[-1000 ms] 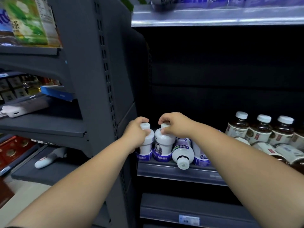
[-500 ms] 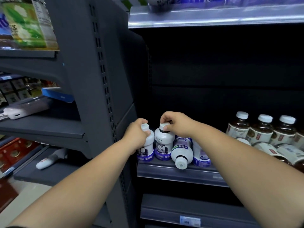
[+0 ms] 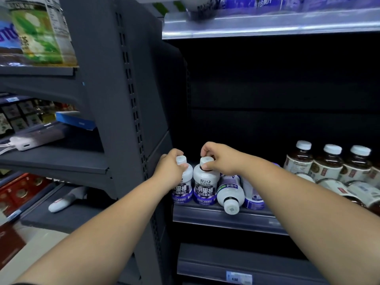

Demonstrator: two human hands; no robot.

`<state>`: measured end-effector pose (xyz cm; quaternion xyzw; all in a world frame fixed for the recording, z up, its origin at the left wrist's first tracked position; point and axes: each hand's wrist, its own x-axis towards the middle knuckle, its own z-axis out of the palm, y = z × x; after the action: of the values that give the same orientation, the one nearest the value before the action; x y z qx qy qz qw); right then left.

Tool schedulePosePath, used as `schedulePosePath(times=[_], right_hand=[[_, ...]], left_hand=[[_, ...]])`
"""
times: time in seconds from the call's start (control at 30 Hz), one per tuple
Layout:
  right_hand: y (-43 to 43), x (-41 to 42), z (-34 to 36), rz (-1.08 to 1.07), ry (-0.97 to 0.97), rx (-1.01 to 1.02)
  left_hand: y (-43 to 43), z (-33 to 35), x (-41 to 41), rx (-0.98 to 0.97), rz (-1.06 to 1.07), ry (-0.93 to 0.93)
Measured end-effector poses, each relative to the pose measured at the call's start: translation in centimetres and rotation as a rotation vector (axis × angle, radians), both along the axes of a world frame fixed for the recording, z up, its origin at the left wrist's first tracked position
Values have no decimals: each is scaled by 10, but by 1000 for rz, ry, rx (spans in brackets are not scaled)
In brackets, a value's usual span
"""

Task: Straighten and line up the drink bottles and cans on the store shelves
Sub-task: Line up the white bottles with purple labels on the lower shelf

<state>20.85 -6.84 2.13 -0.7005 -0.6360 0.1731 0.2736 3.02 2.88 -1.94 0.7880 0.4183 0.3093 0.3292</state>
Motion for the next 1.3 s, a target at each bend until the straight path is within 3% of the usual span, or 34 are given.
schedulePosePath(times=[1.13,1.3], right_hand=[[-2,4,-3,-5,41,-17],[-18,7,-3,-22,73,24]], left_hand=[[-3,2,0,31,-35,56],[-17,12,2,173,-114,31]])
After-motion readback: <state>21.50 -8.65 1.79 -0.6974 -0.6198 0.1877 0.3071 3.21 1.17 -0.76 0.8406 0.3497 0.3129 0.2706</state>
